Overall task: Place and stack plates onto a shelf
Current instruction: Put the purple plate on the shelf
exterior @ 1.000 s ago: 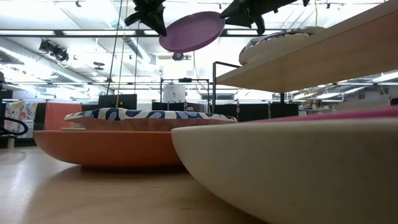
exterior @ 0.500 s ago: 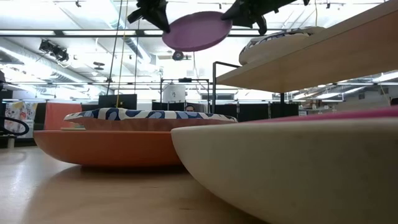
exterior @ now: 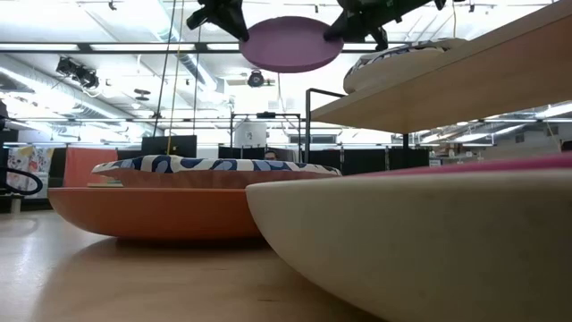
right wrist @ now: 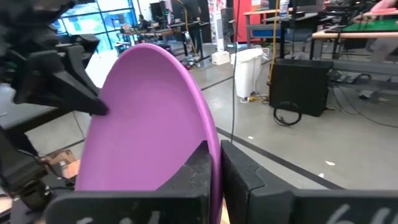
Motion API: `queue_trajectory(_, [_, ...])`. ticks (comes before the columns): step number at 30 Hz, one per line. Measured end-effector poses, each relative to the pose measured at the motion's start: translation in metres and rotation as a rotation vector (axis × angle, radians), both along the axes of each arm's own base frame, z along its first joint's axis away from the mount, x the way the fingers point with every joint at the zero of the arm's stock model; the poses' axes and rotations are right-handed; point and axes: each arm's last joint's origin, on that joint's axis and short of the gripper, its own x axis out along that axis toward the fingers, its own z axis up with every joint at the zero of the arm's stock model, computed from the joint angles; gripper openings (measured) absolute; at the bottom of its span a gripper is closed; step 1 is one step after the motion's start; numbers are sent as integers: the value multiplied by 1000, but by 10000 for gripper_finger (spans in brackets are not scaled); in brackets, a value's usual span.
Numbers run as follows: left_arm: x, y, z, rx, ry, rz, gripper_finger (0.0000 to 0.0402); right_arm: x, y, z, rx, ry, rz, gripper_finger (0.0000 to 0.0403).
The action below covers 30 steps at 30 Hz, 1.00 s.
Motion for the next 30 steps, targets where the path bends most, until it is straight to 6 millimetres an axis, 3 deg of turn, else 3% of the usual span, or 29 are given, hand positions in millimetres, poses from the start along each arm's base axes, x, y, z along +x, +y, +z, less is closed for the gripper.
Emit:
queue_trajectory(7, [1, -1, 0, 2, 1, -20, 71, 0, 0, -2, 6, 19, -8, 21])
queue_trajectory(24, [2, -1, 1, 34, 24, -112, 133, -1, -1, -4, 17, 36, -20, 19])
queue_trajectory(30, [-14, -6, 15, 104, 11, -150, 141, -2, -2, -6, 27, 56, -61, 19])
